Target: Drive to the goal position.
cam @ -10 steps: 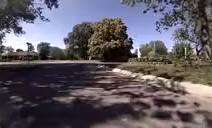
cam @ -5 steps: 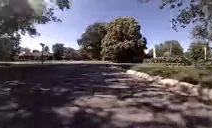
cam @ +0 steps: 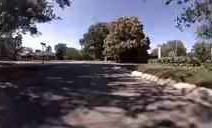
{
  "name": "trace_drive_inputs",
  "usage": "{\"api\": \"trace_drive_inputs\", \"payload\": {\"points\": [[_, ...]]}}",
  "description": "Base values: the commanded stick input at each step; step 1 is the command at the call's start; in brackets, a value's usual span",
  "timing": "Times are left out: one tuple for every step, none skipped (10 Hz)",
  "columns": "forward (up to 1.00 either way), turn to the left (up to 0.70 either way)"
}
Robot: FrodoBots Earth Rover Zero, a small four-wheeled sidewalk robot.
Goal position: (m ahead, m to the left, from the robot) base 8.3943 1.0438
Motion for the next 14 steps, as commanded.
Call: {"api": "trace_drive_inputs", "payload": {"points": [[1.0, 0.0], [1.0, 0.0], [1.0, 0.0], [1.0, 0.0], [1.0, 0.0], [1.0, 0.0], [1.0, 0.0], [1.0, 0.0], [1.0, 0.0], [1.0, 0.0], [1.0, 0.0], [1.0, 0.0], [1.0, 0.1], [1.0, 0.39]]}}
